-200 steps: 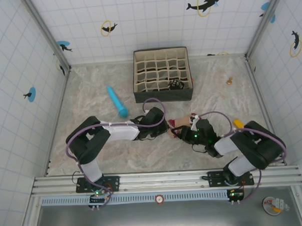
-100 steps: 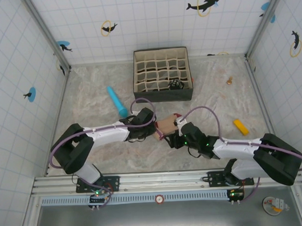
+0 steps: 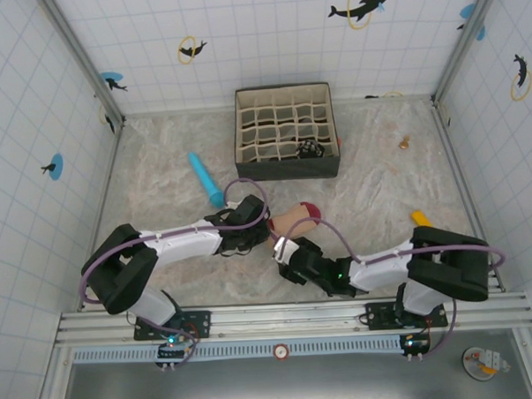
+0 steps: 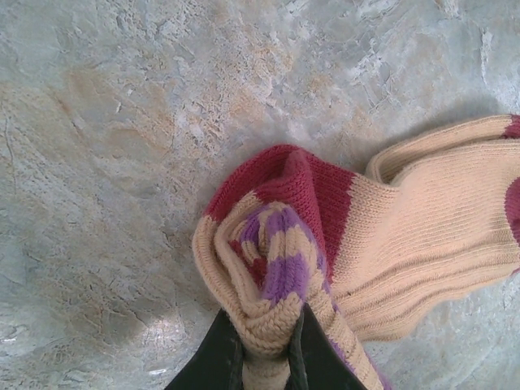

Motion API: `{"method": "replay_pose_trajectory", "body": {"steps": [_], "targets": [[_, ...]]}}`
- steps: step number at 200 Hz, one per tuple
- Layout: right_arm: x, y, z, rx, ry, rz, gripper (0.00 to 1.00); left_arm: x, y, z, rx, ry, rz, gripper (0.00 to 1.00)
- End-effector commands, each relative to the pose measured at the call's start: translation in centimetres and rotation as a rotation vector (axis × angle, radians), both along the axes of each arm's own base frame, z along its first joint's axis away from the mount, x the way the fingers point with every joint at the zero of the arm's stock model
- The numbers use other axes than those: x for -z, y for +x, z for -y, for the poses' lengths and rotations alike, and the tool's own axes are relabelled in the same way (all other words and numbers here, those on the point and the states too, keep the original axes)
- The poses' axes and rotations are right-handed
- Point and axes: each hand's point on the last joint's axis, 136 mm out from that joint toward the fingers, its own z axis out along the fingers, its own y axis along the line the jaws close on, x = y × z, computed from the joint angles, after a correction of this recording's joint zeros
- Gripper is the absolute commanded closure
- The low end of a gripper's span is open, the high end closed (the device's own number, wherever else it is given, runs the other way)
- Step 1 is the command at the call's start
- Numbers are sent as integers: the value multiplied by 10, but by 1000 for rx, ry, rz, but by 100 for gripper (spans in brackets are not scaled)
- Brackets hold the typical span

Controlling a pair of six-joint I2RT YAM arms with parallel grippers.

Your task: Roll the socks

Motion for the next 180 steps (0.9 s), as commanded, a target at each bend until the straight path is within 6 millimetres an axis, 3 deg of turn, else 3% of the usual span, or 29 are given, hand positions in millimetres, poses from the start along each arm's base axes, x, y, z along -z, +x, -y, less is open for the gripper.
{"method": "replay_pose_trajectory", "body": {"steps": [1,60,108,122,151,166,180], "targets": [[-20,13,-20,-1,-29,167,25,15,-14,-8,6,37,-78,100],[-1,19,-33,-6,-99,220,26,16,-18,-8,14,37,-91,100],[18,32,-23,51,-130,197,39,16,-19,-7,23,35,-98,100],[23,33,-22,51,-131,180,46,17,-19,-7,23,37,-99,100],[34,34,-19,58,-159,156,76,21,-20,-11,16,48,-105,100],[36,33,-17,62,-162,148,88,23,-20,-17,-8,68,-111,76],[39,31,-15,56,-158,129,99,22,-19,-19,-15,74,-112,63]]}}
